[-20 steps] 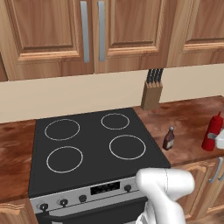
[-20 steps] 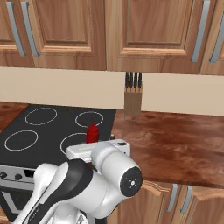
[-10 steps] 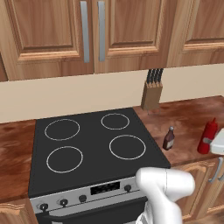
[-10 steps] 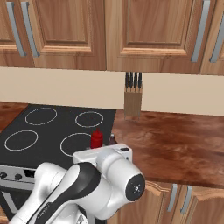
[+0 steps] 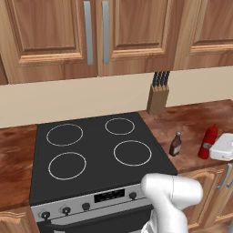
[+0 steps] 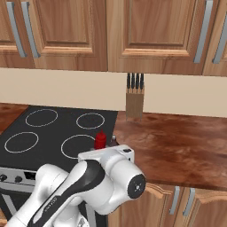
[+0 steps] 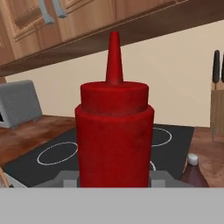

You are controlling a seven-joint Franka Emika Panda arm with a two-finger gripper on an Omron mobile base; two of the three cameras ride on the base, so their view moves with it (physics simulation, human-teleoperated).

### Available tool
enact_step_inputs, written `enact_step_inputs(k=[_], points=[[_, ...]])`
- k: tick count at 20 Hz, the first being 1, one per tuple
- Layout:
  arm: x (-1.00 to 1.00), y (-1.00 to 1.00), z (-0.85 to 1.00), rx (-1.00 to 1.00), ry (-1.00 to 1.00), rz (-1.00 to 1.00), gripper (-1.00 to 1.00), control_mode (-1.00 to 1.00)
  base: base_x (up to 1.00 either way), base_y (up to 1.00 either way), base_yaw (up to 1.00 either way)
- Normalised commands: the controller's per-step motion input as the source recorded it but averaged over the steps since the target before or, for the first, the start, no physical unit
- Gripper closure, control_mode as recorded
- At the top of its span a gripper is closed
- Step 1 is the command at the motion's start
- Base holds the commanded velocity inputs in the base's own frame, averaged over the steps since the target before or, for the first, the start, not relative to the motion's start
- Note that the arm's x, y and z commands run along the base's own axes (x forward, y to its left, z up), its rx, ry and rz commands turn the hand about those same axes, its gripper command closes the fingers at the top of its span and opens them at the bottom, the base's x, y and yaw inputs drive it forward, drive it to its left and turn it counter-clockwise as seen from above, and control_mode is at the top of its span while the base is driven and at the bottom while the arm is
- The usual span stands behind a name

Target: Take 2 condiments from the cabinet and move them on the counter near the stove.Make sure the condiments are lined up with each other, next to each other.

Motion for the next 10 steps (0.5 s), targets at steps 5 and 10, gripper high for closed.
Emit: enact_step_inputs(k=[5,10], points=[[0.3,0.0,-0.34,0.0,-0.06,0.0,1.0,-1.0,0.0,0.0,0.0],[0.26,-0.01,-0.31,0.0,-0.06,0.0,1.0,-1.0,0.0,0.0,0.0]])
